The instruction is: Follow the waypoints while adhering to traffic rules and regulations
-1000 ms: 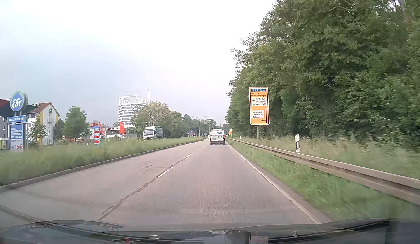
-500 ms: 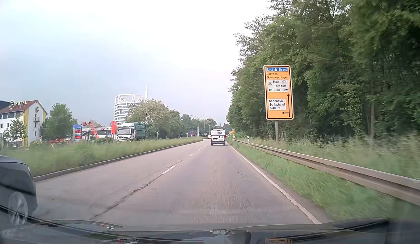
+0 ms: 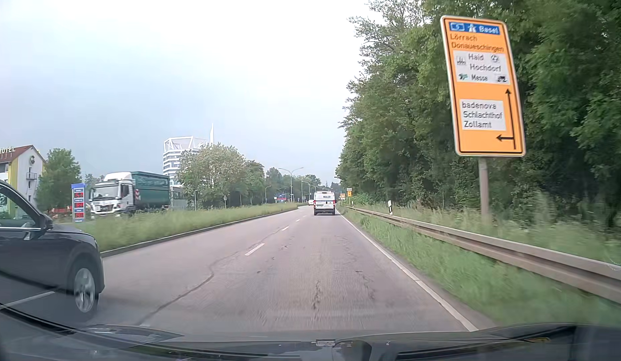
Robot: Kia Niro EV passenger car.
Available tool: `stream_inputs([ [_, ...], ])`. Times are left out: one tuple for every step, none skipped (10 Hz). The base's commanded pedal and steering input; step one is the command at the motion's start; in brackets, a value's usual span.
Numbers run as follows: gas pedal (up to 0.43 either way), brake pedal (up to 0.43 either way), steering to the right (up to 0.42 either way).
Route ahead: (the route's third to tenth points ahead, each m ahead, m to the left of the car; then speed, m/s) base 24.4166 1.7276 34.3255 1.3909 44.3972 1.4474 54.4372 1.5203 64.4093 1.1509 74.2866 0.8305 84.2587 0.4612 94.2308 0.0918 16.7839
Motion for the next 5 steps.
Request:
stream_inputs([
  [0.13,0.0,0.0],
  [0.13,0.0,0.0],
  [0.13,0.0,0.0],
  [0.13,0.0,0.0],
  [0.13,0.0,0.0],
])
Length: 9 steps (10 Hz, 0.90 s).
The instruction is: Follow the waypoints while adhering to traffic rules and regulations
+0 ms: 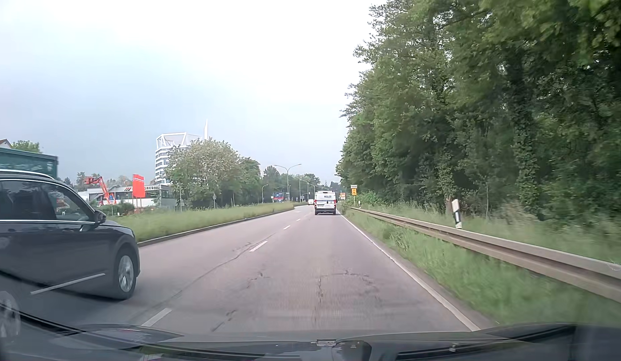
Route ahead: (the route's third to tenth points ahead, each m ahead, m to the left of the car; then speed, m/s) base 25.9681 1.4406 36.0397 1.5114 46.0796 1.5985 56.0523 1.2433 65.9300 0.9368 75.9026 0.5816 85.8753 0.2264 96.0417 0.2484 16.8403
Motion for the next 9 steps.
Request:
stream_inputs([
  [0.13,0.0,0.001],
  [0.13,0.0,0.001],
  [0.13,0.0,0.001],
  [0.13,0.0,0.001],
  [0.13,0.0,0.002],
  [0.13,0.0,0.002],
  [0.13,0.0,0.002],
  [0.13,0.0,0.002],
  [0.118,0.0,0.002],
])
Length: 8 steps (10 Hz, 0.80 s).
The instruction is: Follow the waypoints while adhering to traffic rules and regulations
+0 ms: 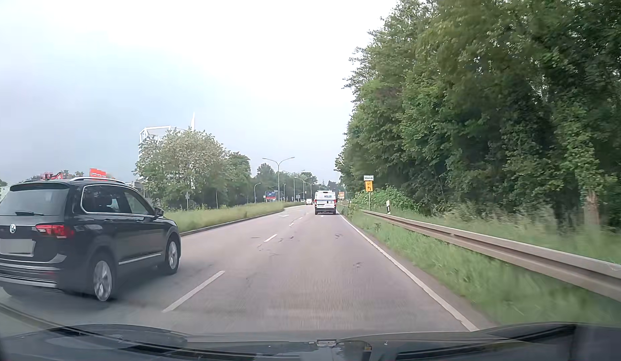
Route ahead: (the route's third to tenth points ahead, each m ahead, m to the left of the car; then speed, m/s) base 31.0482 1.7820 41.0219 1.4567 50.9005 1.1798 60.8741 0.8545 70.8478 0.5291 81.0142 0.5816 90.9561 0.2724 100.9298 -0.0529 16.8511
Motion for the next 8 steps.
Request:
stream_inputs([
  [0.118,0.0,0.002],
  [0.098,0.0,0.002],
  [0.079,0.0,0.002],
  [0.079,0.0,0.002],
  [0.079,0.0,0.002],
  [0.079,0.0,0.002],
  [0.079,0.0,0.002],
  [0.028,0.0,0.001],
])
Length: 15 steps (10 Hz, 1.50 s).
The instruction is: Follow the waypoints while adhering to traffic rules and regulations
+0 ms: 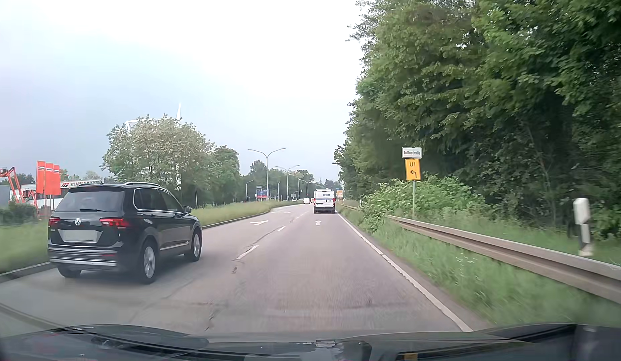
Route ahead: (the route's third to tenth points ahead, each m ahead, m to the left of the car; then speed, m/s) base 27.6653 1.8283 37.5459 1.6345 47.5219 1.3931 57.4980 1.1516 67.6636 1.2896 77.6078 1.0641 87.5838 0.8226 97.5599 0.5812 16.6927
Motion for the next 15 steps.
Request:
stream_inputs([
  [0.0,0.0,0.0],
  [0.0,0.0,0.0],
  [0.0,0.0,0.0],
  [0.0,0.0,-0.001],
  [0.0,0.0,-0.001],
  [0.0,0.0,-0.001],
  [0.0,0.0,-0.001],
  [0.0,0.0,-0.001],
  [0.0,0.0,-0.001],
  [0.0,0.0,-0.001],
  [0.0,0.0,-0.001],
  [0.0,0.0,-0.001],
  [0.0,0.0,-0.001],
  [0.0,0.0,-0.001],
  [0.0,0.0,-0.001],
])
